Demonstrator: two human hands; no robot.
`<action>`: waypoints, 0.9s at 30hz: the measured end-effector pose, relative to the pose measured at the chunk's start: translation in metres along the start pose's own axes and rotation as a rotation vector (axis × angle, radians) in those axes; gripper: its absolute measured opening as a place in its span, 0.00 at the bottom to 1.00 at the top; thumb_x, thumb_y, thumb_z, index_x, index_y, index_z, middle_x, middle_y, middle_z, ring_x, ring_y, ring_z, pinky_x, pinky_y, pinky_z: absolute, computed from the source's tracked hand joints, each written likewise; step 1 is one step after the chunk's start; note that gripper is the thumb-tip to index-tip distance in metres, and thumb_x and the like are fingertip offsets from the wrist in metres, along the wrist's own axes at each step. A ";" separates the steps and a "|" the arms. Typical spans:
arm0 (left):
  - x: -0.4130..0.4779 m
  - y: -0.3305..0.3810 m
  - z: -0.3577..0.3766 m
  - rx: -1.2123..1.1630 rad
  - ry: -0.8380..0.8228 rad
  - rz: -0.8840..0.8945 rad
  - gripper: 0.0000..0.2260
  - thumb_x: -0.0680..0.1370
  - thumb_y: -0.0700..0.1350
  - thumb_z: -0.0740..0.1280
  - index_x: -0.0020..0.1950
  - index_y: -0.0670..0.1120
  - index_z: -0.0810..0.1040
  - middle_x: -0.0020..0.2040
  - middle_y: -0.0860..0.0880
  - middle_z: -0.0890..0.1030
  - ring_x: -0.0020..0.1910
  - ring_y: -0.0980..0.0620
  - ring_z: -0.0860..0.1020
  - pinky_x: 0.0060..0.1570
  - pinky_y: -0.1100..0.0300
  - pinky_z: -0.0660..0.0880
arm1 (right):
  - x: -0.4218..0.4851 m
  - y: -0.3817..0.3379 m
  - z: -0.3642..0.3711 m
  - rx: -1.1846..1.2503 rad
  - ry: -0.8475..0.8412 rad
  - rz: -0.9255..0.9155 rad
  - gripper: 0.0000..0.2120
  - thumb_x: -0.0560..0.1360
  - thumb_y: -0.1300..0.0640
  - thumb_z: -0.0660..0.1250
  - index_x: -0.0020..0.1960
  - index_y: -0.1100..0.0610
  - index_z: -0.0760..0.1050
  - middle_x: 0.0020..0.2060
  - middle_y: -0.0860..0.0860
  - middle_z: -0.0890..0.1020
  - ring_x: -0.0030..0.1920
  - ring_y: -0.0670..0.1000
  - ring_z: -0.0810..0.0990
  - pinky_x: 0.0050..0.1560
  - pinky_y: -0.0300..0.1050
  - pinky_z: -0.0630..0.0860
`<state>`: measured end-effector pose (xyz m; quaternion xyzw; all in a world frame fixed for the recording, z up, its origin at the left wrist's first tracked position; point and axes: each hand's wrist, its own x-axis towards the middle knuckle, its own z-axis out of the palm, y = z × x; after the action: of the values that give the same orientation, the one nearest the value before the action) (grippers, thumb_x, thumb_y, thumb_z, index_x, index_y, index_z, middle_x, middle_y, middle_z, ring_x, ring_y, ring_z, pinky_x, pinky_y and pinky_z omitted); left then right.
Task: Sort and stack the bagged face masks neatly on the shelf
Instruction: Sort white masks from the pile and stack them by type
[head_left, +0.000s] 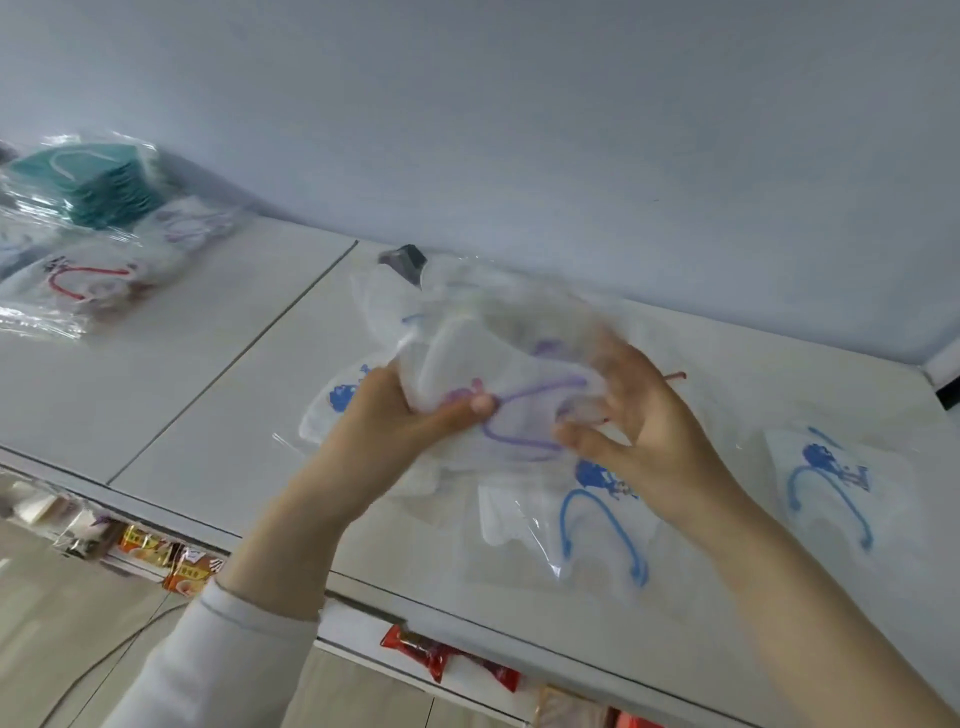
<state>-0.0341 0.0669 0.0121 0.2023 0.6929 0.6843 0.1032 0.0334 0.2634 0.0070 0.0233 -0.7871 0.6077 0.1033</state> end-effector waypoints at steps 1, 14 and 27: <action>-0.002 0.001 0.009 0.027 -0.016 0.035 0.15 0.63 0.49 0.76 0.48 0.52 0.79 0.42 0.55 0.84 0.43 0.59 0.82 0.41 0.66 0.76 | -0.004 0.001 0.002 0.051 0.028 -0.008 0.25 0.68 0.56 0.75 0.62 0.50 0.70 0.54 0.41 0.81 0.55 0.41 0.79 0.56 0.34 0.73; -0.028 -0.021 0.056 -0.072 0.183 0.071 0.13 0.73 0.46 0.69 0.56 0.51 0.72 0.50 0.52 0.81 0.52 0.56 0.80 0.53 0.58 0.77 | -0.031 0.022 0.024 0.065 0.280 0.071 0.17 0.73 0.60 0.69 0.60 0.56 0.69 0.42 0.43 0.75 0.43 0.34 0.75 0.45 0.27 0.71; -0.163 -0.012 -0.058 -0.343 0.588 -0.065 0.15 0.70 0.42 0.68 0.55 0.42 0.76 0.44 0.49 0.84 0.43 0.52 0.82 0.40 0.62 0.77 | -0.075 -0.027 0.149 0.171 -0.198 0.112 0.07 0.68 0.54 0.70 0.45 0.51 0.75 0.39 0.45 0.83 0.39 0.48 0.82 0.39 0.36 0.78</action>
<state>0.0860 -0.0540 -0.0194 -0.0459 0.5740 0.8162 -0.0466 0.0911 0.1061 -0.0172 0.0479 -0.7388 0.6721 -0.0113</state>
